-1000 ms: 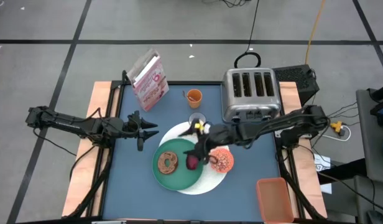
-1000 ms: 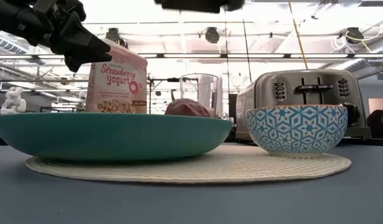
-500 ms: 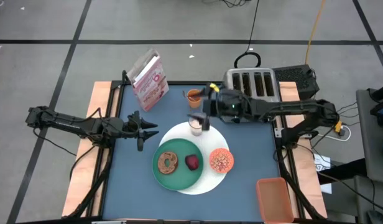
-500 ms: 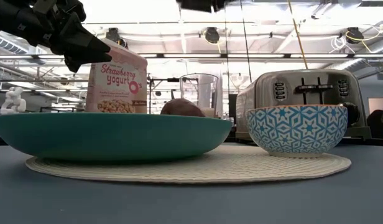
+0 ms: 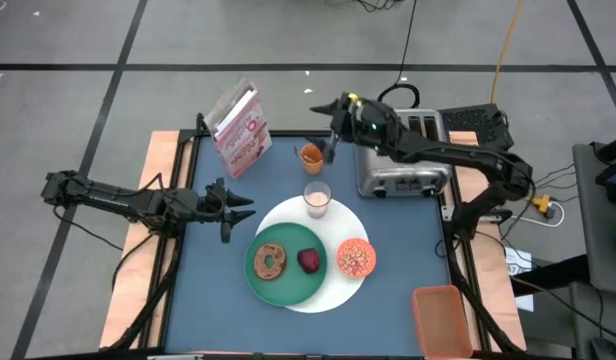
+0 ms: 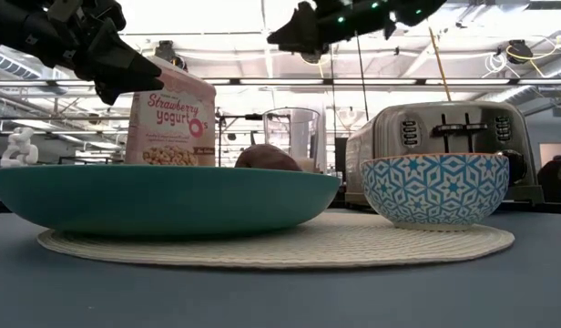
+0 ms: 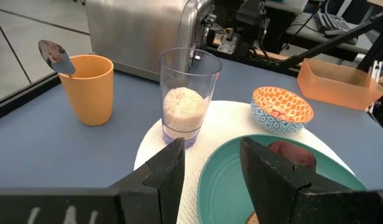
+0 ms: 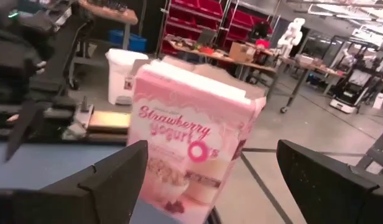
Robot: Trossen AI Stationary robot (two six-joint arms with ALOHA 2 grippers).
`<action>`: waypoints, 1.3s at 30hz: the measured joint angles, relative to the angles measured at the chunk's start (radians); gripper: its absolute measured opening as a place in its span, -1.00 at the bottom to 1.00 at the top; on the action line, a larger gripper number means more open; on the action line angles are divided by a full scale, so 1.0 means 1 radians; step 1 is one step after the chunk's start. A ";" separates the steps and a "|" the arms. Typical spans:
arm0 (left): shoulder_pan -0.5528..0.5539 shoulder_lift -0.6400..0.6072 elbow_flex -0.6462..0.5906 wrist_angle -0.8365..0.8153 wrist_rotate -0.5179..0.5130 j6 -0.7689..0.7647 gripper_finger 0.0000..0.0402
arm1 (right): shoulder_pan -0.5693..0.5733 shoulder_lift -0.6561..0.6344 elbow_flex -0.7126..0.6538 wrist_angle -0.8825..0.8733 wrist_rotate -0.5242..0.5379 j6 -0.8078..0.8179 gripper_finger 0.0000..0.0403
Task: Arrange a breakfast setting
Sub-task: Put the green spoon to the right of the orange bowl
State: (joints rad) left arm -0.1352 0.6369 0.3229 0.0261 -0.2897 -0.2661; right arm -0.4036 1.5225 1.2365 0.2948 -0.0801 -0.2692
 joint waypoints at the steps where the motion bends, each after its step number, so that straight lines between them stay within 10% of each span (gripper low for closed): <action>1: 0.000 0.000 0.000 0.000 0.000 0.000 -0.21 | -0.017 0.019 0.024 0.000 -0.018 0.004 0.74; 16: 0.002 0.000 0.000 0.000 0.000 0.002 -0.21 | -0.129 0.371 0.472 -0.525 -0.108 -0.010 0.74; 39: 0.002 0.000 0.000 0.000 0.000 0.002 -0.21 | -0.134 0.466 0.489 -0.773 -0.109 -0.144 0.74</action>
State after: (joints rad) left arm -0.1333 0.6369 0.3229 0.0257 -0.2897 -0.2646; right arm -0.5374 1.9889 1.7252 -0.4779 -0.1886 -0.4129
